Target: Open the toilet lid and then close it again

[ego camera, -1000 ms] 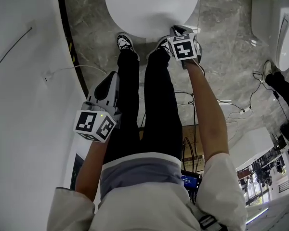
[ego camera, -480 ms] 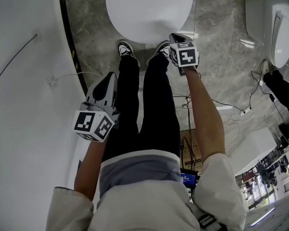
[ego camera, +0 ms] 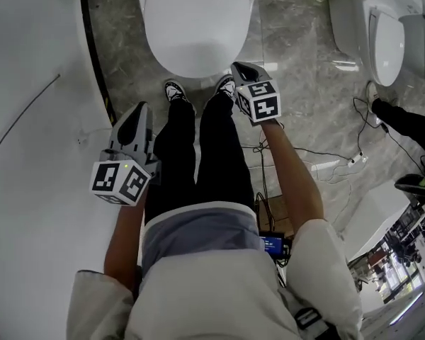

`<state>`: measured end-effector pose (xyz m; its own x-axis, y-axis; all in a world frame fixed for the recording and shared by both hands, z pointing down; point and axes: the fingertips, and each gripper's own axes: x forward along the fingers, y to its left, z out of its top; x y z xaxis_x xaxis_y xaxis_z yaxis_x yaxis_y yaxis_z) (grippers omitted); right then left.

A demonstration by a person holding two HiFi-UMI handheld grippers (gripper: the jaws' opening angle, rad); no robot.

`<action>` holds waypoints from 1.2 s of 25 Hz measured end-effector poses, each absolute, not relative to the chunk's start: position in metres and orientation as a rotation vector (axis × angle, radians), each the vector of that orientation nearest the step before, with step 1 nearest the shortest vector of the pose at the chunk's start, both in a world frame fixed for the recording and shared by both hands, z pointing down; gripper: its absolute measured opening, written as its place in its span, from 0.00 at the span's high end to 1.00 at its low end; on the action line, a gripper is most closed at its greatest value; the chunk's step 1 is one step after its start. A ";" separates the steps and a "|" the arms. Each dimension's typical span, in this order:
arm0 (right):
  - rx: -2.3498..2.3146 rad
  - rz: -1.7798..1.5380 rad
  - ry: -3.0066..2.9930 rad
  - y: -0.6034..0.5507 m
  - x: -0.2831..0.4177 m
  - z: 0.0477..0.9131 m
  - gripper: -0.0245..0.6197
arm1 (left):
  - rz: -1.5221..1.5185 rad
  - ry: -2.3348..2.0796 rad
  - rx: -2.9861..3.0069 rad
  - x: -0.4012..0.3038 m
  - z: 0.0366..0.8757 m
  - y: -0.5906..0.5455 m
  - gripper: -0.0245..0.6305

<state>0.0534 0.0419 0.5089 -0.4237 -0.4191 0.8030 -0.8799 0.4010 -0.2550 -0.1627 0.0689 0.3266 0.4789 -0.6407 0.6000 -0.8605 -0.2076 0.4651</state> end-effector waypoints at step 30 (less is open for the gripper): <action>1.336 0.513 -2.424 0.052 0.044 0.114 0.95 | 0.055 -1.247 2.296 -0.130 0.100 0.042 0.95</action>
<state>0.0439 0.0522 0.1143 -0.5086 -0.7373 0.4446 -0.8542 0.4969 -0.1531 -0.1298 0.0424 0.0997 0.5749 -0.7707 0.2747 -0.7919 -0.4396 0.4238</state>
